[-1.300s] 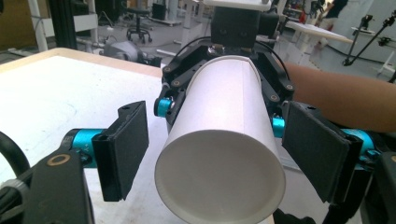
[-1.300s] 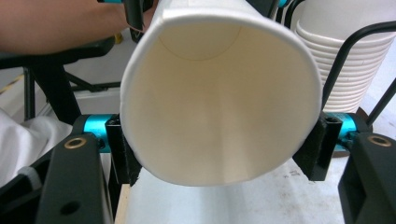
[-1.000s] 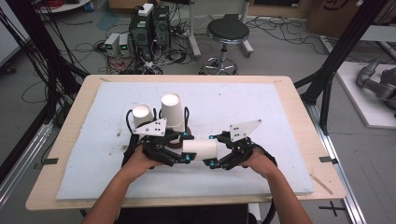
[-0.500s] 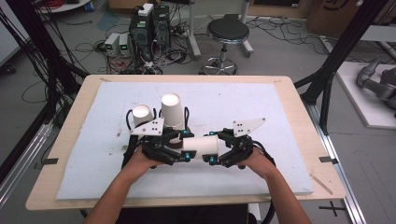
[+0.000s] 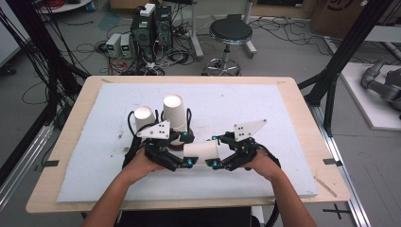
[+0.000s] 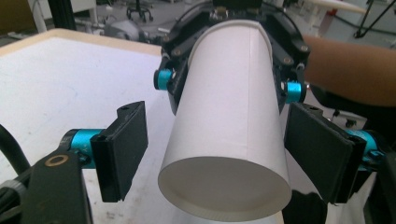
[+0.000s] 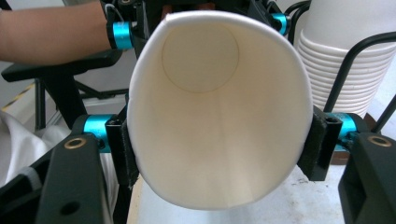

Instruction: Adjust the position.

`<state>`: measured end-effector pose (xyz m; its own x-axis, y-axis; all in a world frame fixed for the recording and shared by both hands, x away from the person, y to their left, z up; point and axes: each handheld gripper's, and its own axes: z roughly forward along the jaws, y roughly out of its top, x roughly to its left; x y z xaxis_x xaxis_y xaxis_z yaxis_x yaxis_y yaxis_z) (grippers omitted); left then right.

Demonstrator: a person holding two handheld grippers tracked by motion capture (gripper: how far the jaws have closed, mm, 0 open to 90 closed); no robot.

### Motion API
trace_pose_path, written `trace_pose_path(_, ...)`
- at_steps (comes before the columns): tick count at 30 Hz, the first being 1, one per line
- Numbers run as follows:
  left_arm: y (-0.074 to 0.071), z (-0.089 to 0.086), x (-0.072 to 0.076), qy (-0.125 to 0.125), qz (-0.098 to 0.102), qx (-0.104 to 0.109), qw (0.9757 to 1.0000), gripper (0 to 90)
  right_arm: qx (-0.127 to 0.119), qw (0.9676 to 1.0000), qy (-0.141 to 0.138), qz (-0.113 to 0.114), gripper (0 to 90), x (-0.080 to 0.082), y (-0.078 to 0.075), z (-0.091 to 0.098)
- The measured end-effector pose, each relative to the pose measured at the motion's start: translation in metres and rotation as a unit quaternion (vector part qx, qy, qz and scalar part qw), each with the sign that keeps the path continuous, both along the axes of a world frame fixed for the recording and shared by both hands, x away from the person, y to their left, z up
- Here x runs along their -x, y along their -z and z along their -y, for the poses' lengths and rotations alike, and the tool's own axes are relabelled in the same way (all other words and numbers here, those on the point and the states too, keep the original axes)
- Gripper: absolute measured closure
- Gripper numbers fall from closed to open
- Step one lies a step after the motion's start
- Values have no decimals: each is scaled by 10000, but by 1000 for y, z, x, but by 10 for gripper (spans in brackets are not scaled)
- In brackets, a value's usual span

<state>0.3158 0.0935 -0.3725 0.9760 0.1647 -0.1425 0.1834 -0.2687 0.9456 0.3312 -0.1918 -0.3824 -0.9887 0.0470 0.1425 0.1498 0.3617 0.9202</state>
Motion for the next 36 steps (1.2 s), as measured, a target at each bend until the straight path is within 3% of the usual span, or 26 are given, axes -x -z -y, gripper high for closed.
trace_pose_path(3, 3, 1, 0, 216, 40, -51, 9997, 334, 14, 10000, 2, 6, 307, 0, -1, -1)
trace_pose_path(6, 4, 1, 0, 304, 52, -25, 9995, 351, -65, 10000, -10, -41, 307, 0, -2, 1)
trace_pose_path(12, 5, -2, 0, 280, 76, 251, 9993, 361, -331, 9992, 65, -210, 267, -1, -4, 2)
trace_pose_path(14, 4, -3, 0, 245, 78, 402, 9989, 361, -488, 9982, 225, -282, 171, 0, -3, 2)
trace_pose_path(18, 4, -4, 0, 180, 98, 564, 9982, 361, -651, 9964, 390, -373, 169, 0, -1, 1)
trace_pose_path(20, 4, -3, 0, 195, 123, 518, 9984, 361, -671, 9965, 363, -343, 184, 0, -1, 0)
trace_pose_path(22, 6, -2, 0, 216, 109, 496, 9985, 362, -720, 9967, 251, -279, 264, 0, -2, 1)
trace_pose_path(27, 10, 1, 1, 215, -25, 431, 9988, 357, -733, 9969, 160, -228, 289, 0, -3, 3)
trace_pose_path(33, 10, 2, 0, -102, -60, 344, 9993, 254, -652, 9975, 184, -217, 308, -1, -5, 6)
trace_pose_path(36, 8, -2, 0, -151, -16, 373, 9992, 251, -585, 9977, 232, -233, 308, -1, -4, 6)
